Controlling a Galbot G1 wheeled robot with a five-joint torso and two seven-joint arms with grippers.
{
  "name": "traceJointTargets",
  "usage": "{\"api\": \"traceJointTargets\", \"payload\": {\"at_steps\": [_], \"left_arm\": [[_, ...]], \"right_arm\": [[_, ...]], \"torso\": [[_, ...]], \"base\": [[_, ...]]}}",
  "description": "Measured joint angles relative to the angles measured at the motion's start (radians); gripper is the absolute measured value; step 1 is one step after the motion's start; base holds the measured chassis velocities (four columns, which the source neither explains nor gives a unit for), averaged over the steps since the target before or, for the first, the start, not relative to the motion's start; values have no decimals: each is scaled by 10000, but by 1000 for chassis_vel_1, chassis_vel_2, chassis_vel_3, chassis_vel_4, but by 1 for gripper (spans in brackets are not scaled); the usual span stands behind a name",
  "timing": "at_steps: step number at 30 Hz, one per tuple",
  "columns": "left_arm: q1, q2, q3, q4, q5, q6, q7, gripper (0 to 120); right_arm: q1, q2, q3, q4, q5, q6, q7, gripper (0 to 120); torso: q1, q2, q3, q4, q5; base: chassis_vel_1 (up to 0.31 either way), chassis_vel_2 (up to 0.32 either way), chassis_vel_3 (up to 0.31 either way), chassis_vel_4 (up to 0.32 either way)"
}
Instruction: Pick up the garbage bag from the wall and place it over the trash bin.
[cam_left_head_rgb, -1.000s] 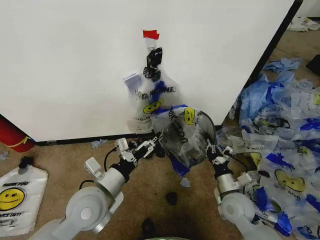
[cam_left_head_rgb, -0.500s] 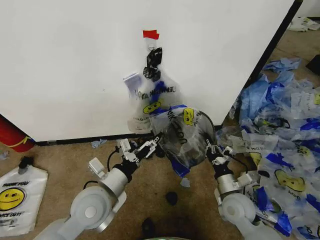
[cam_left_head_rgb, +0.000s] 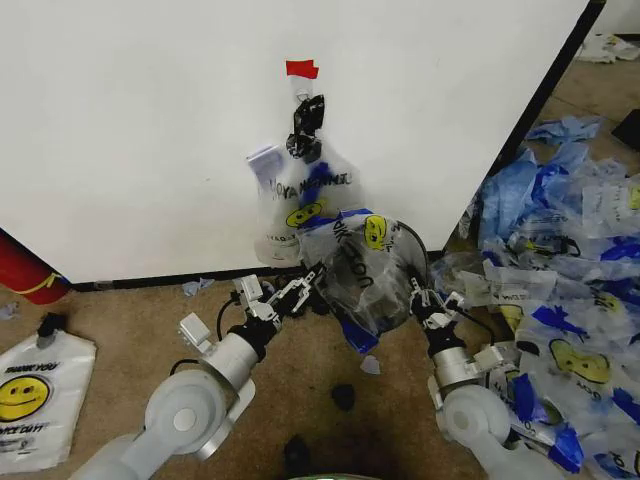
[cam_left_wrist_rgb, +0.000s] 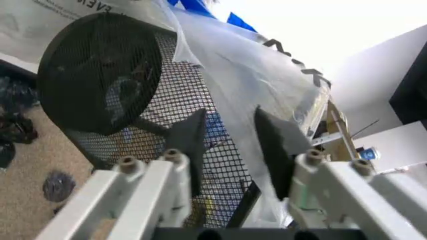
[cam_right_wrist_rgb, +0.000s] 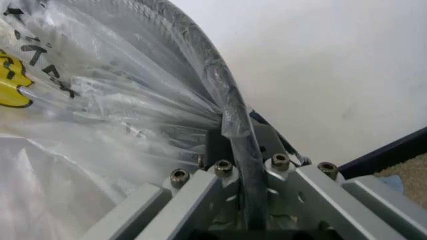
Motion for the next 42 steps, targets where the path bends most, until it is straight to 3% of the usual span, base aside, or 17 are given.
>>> {"api": "traceJointTargets", "payload": {"at_steps": [6,23,42], "left_arm": [[-19,-56,15,85,45,-12,-6,0],[79,-193,-29,181,120,-65,-44,0],[104,-378,210,1268,773,-284,143,0]], "right_arm": [[33,37,-24,-59,-11,-8,7,0],[201,150,-79,-231,185,-26,25,0],[98,-119,-7,472,1007,-281,354,0]], "torso": [[0,0,0,0,-1],[0,0,0,0,0],[0,0,0,0,-2]], "base": [[0,0,0,0],[0,0,0,0],[0,0,0,0]]}}
